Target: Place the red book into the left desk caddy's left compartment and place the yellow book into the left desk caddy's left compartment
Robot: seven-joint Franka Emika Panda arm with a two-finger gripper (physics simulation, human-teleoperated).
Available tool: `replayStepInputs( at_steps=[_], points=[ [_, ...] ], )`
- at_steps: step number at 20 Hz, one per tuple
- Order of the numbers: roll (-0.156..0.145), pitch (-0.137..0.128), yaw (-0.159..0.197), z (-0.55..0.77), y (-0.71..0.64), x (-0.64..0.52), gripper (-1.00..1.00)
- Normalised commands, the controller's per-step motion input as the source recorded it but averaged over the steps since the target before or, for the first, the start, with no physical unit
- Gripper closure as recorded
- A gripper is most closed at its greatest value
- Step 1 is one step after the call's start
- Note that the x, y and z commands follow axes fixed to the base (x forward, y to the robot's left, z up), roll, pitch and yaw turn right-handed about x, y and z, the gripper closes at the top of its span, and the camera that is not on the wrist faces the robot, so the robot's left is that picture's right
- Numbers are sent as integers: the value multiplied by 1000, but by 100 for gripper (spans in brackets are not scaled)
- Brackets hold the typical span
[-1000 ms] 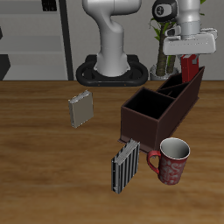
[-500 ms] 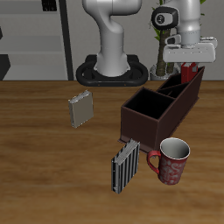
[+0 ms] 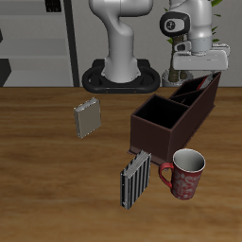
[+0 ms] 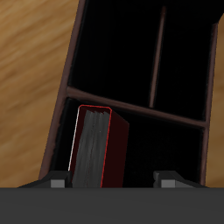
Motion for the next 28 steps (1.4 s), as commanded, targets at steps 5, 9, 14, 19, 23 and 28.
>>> replayStepInputs(
  at_steps=[5,9,14,19,23,28],
  points=[
    [17,-13,5,144,-69,-112,-100],
    [13,-10,-4,183,-117,-101,-100],
    [-7,-21,0,284,-188,-53,-100],
    [-2,-26,26,402,-183,-18,-100],
    [-26,-25,31,401,-269,102,-100],
    [-103,79,-7,221,-455,406,-100]
  ],
)
